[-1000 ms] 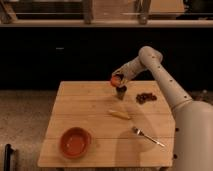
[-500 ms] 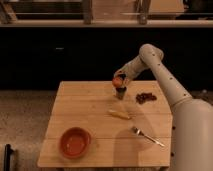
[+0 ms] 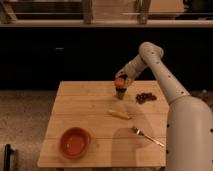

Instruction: Place apple in metal cup

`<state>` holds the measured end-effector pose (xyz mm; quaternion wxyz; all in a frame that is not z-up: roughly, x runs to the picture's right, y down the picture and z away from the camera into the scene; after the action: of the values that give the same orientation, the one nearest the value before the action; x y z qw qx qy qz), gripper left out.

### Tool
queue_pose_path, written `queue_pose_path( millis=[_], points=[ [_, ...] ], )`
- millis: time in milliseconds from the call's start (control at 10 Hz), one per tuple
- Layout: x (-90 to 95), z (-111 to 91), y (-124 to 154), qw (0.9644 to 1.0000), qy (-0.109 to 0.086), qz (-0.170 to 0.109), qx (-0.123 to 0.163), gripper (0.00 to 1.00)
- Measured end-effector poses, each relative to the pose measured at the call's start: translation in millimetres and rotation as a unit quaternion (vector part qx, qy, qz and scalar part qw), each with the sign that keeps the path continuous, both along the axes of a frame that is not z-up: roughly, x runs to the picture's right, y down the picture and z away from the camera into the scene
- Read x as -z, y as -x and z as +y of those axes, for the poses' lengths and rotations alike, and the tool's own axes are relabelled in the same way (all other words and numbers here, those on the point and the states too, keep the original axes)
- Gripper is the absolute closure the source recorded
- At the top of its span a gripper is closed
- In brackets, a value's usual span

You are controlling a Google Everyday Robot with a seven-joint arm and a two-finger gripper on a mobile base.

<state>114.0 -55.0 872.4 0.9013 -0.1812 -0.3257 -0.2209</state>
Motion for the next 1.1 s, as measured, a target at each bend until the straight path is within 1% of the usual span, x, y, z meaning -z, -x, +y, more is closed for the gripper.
queue_pose_path(
  millis=[100,200,300,500,700,800,1100],
  points=[
    [-1.4,0.6,2.4,1.0000,0.003,0.000,0.002,0.88],
    [-2.2,1.6,0.8,1.0000,0.005,0.003,0.001,0.76],
    [-2.9,2.5,0.0,1.0000,0.006,0.004,0.001,0.69],
    [-4.9,5.2,-4.8,0.9999,0.005,0.010,-0.001,0.45],
    [-5.9,5.9,-5.0,0.9999,0.000,0.013,-0.003,0.28],
    [-7.1,6.7,-6.7,0.9998,-0.005,0.016,-0.006,0.21],
    [-8.2,7.1,-11.6,0.9995,-0.016,0.022,-0.015,0.20]
  ],
)
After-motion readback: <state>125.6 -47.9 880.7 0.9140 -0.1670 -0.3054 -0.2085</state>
